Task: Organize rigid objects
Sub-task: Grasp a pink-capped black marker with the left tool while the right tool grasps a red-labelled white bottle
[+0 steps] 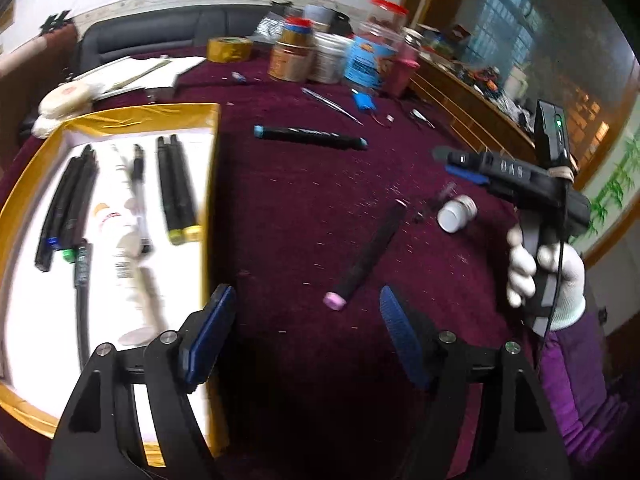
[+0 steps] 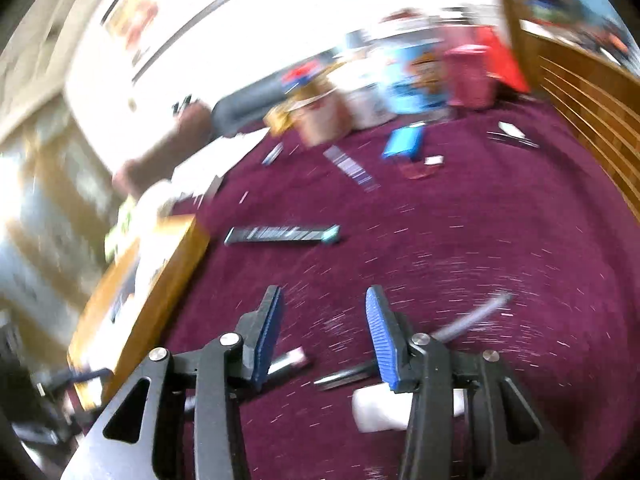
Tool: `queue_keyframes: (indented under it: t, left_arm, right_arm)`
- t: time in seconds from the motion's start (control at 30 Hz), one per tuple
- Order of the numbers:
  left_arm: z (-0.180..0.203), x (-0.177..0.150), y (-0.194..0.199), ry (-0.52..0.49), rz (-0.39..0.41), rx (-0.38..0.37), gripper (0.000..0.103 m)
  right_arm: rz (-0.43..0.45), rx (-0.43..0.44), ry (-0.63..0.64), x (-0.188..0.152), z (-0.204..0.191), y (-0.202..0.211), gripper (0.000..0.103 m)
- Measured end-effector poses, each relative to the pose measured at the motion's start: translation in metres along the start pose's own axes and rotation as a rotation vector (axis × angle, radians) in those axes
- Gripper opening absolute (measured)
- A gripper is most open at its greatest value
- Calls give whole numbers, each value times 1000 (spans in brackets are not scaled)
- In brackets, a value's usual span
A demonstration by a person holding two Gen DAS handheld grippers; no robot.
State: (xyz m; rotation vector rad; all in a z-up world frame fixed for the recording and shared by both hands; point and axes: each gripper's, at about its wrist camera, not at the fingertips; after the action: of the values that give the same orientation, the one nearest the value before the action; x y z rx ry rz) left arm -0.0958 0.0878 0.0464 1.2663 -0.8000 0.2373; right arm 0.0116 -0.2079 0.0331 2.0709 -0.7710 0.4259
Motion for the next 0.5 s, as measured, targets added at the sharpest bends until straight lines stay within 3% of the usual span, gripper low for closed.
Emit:
queue_keyframes:
  t: [0.17,0.5]
  left_arm:
    - [35,12,-17,-111,-30,-5,74]
    - [55,36,-87,-187,-151,57,74]
  right_arm:
    - [54,-18,-141,6,41,11,40]
    - [41,-12,-183,7,50,12,42]
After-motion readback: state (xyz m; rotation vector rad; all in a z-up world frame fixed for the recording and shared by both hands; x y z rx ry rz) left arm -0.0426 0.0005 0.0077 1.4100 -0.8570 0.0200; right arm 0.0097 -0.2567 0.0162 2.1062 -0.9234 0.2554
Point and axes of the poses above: each gripper's, at about its wrist camera, not at the fingertips, and y roughly against the way its jaws point, z to its right, x to its top, and after that the axes turned 14 degrees about -y, right-handed
